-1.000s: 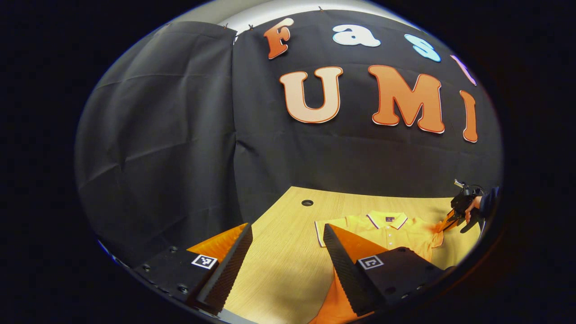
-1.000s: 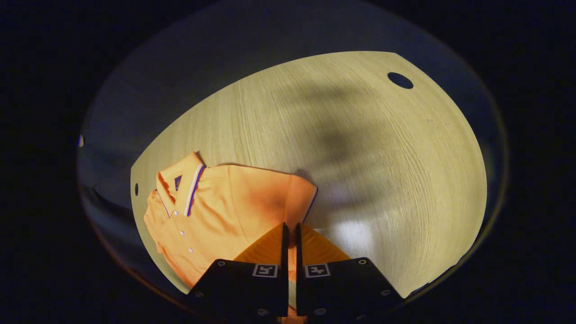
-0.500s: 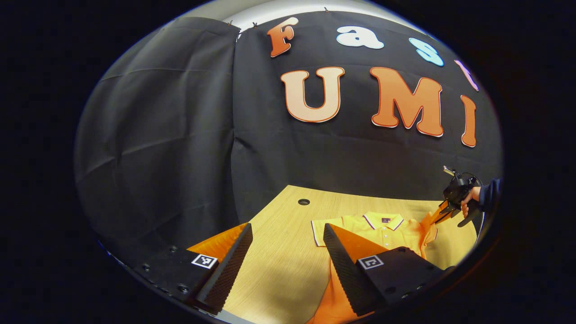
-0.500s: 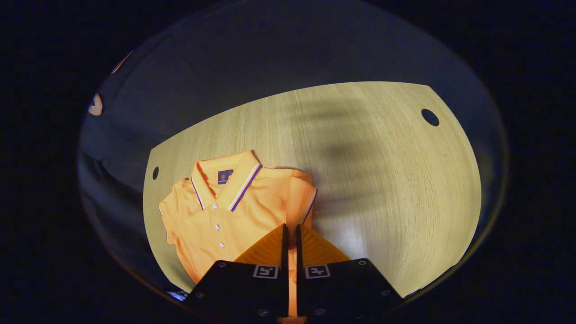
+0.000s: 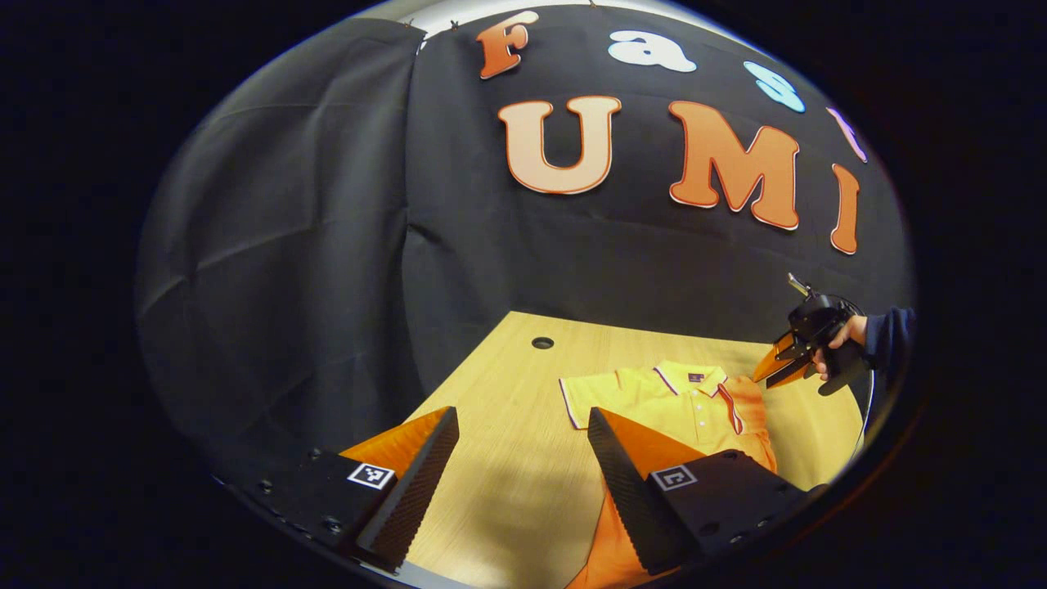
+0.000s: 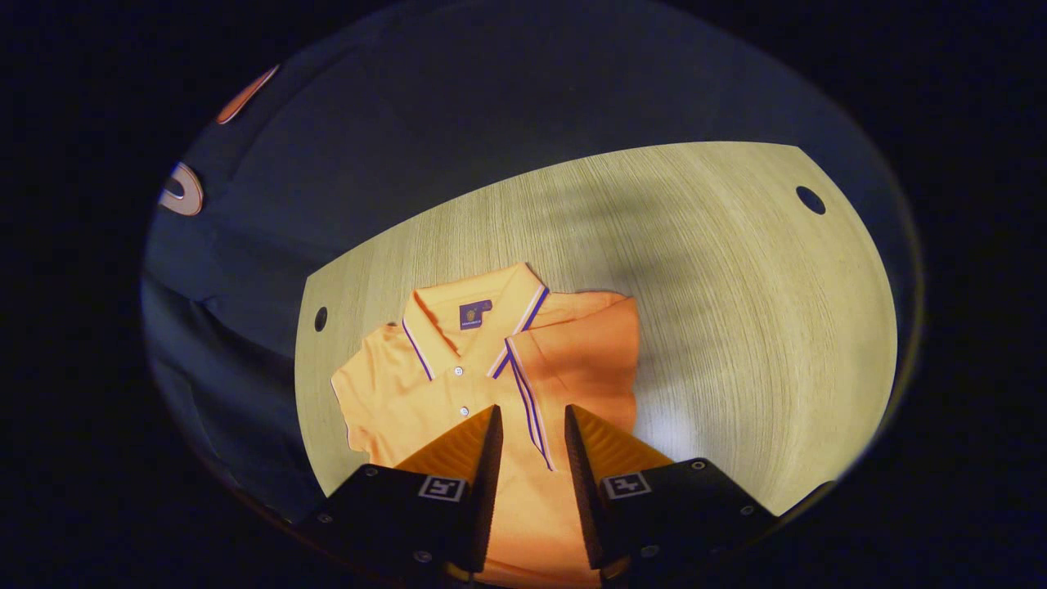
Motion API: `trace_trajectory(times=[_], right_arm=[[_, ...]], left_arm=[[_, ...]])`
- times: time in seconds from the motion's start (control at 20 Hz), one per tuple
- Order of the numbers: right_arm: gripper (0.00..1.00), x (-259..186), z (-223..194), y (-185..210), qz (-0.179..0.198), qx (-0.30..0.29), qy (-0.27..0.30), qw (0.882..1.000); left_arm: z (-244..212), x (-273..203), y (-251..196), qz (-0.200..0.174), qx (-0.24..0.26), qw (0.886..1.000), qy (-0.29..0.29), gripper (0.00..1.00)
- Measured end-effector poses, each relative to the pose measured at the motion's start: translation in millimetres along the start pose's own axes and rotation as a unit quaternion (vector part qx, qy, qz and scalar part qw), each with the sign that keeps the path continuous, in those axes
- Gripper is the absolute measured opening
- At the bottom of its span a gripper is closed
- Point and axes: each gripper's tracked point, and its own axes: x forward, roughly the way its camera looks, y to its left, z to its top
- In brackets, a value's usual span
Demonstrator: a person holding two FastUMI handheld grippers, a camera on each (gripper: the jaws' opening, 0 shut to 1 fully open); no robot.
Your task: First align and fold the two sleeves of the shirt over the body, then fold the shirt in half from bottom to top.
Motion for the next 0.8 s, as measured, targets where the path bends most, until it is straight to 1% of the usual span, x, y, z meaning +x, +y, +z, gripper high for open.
trace_trajectory(times=[0.05,0.1,0.15,0.2,0.25,0.3,0.35,0.4,0.45,0.5,0.6,0.7,0.8], right_arm=[[0.5,-6,0,0,-0.001,-0.004,-0.007,1.0],[0.58,-10,-2,2,0.003,-0.003,-0.013,1.0],[0.6,-18,-5,9,0.022,0.002,-0.017,1.0],[0.58,-24,-9,13,0.032,0.013,-0.019,0.999],[0.55,-34,-11,13,0.033,0.023,-0.022,0.999],[0.56,-37,-15,9,0.029,0.03,-0.03,0.999],[0.67,-43,-19,5,0.025,0.035,-0.036,0.998],[0.72,-49,-25,3,0.021,0.038,-0.042,0.998],[0.76,-56,-29,0,0.017,0.041,-0.052,0.998],[0.83,-61,-35,-1,0.019,0.044,-0.06,0.997],[0.92,-72,-52,0,0.034,0.057,-0.07,0.995],[0.97,-75,-77,-7,0.033,0.075,-0.074,0.994],[0.98,-86,-97,-15,0.028,0.086,-0.087,0.992]], left_arm=[[1,10,-1,-0.011,0.0,1.0,0.009,0.98],[2,19,-6,-0.022,-0.001,1.0,0.02,0.98],[3,31,-10,-0.039,-0.001,0.999,0.032,0.98],[2,40,-15,-0.056,-0.004,0.997,0.045,0.99],[3,49,-19,-0.069,-0.003,0.996,0.06,0.98],[1,60,-21,-0.08,-0.001,0.994,0.07,0.98],[2,71,-24,-0.091,0.003,0.992,0.082,0.98],[1,82,-28,-0.104,0.004,0.99,0.094,0.98],[0,92,-32,-0.119,0.003,0.987,0.109,0.99],[-3,104,-36,-0.133,-0.002,0.983,0.126,0.98],[-9,126,-49,-0.154,-0.018,0.973,0.173,0.98],[-9,149,-48,-0.154,-0.028,0.965,0.211,0.98],[-8,169,-43,-0.156,-0.032,0.956,0.245,0.98]])
